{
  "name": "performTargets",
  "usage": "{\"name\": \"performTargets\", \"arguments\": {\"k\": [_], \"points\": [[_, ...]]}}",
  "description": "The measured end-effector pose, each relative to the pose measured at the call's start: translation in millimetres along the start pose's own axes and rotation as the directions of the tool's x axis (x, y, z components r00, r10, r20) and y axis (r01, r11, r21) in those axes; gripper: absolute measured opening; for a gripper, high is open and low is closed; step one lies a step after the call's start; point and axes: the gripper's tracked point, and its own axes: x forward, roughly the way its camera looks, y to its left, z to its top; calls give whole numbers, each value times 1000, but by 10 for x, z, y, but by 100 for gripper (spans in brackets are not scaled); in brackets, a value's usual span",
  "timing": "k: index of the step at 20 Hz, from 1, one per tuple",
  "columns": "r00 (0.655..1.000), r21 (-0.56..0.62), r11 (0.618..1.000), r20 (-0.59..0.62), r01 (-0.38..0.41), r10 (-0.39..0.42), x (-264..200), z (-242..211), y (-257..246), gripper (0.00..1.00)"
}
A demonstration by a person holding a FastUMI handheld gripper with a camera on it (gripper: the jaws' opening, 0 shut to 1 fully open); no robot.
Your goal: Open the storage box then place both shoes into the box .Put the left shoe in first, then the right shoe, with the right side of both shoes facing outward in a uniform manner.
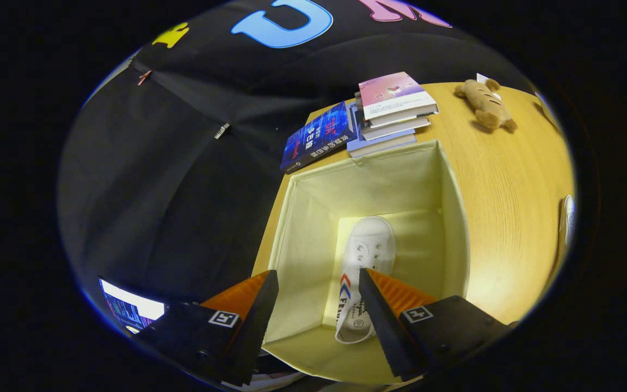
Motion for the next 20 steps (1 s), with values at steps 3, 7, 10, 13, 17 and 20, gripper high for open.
{"name": "performTargets", "arguments": {"k": [3, 7, 10, 13, 17, 20], "points": [[1000, -24, 1000, 21, 5, -4, -135, 52, -76, 93], [996, -99, 995, 80, 34, -27, -519, 175, -315, 93], [987, -152, 982, 127, 113, -94, -918, 243, -687, 93], [964, -184, 962, 214, 201, -160, -1334, 357, -1108, 93], [909, -163, 923, 299, 349, -291, -1855, 396, -1885, 93], [851, -154, 857, 289, 493, -438, -2223, 241, -2618, 93]]}}
